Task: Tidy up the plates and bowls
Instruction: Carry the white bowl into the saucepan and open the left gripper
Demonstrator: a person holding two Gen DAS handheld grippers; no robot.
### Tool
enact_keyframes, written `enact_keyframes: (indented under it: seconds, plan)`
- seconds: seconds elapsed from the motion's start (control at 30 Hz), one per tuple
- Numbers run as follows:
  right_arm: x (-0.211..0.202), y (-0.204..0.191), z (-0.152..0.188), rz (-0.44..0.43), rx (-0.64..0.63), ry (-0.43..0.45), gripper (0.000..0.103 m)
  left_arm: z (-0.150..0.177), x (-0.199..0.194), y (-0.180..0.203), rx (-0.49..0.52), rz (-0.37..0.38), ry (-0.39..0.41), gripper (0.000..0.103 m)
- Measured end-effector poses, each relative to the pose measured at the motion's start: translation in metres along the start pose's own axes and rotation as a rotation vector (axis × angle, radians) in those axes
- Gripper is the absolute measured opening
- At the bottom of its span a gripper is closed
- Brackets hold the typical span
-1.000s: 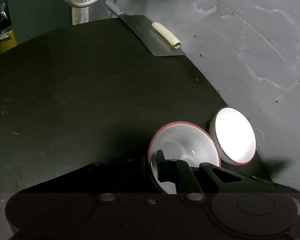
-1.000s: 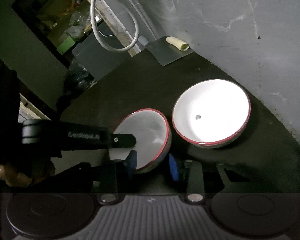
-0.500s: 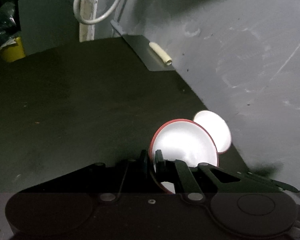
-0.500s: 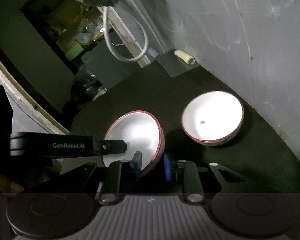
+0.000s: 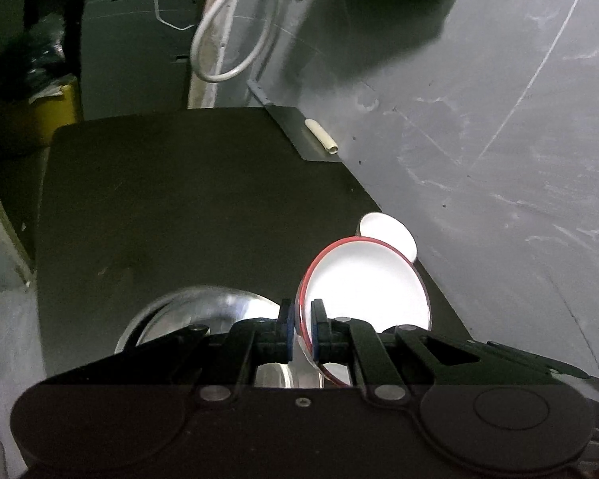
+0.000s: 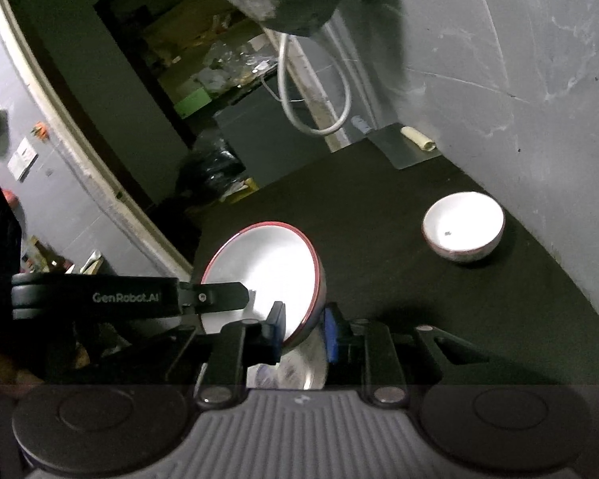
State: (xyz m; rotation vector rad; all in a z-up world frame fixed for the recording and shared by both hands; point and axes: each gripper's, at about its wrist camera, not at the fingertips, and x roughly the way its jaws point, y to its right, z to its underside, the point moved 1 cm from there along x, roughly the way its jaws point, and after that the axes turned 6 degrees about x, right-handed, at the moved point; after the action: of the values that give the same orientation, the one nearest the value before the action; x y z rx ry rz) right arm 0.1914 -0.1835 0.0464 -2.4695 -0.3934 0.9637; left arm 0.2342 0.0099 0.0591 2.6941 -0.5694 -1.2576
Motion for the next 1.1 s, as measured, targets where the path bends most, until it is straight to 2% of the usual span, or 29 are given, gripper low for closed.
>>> enact_keyframes:
  seconds: [0.23,0.53,0.83,1.1]
  plan:
    - [-0.027,-0.027,0.033,-0.016,-0.06,-0.038,0.022,0.05,-0.044,-0.01,-0.102,-0.001,0.031,0.008]
    - [-0.038,-0.042,0.069,-0.041,-0.137,-0.17,0.021,0.106,-0.073,-0.02,-0.198,-0.001,0.035,0.01]
    - [-0.024,-0.051,0.092,-0.024,-0.183,-0.331,0.021,0.142,-0.071,-0.031,-0.25,-0.043,-0.058,0.01]
    - [-0.011,-0.059,0.098,-0.013,-0.221,-0.407,0.021,0.15,-0.061,-0.038,-0.254,-0.094,-0.153,0.01]
